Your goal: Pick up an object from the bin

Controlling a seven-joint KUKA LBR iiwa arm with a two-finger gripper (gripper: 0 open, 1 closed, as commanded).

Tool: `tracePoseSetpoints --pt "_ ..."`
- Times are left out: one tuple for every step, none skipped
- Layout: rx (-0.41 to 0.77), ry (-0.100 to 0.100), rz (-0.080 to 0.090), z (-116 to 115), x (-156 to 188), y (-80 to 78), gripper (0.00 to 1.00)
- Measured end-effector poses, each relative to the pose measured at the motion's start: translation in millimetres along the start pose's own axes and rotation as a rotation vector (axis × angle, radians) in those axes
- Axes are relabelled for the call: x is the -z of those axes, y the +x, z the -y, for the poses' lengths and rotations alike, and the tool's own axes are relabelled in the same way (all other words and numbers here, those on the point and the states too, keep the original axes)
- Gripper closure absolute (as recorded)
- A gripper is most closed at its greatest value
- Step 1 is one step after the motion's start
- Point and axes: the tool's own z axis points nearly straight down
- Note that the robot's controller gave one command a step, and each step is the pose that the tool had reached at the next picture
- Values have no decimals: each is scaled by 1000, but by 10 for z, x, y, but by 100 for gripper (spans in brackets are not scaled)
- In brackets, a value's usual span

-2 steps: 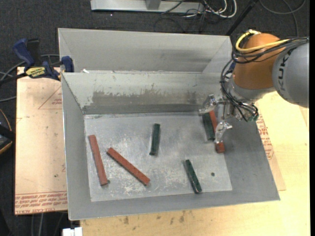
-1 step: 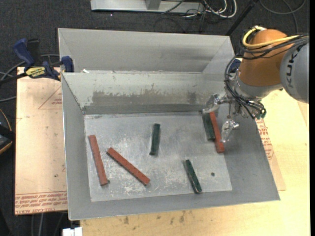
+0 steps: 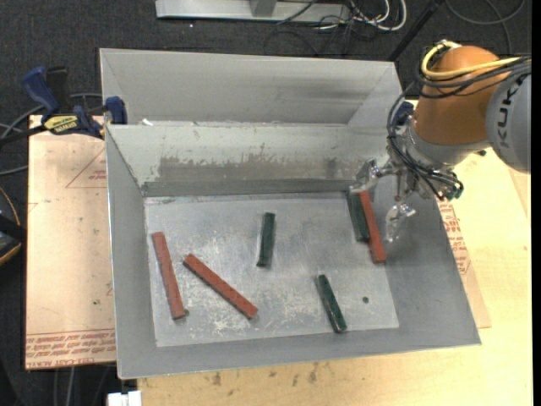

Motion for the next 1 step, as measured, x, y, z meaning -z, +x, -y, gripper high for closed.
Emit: tracePoseSetpoints --pt "177 0 0 -39 7 126 0"
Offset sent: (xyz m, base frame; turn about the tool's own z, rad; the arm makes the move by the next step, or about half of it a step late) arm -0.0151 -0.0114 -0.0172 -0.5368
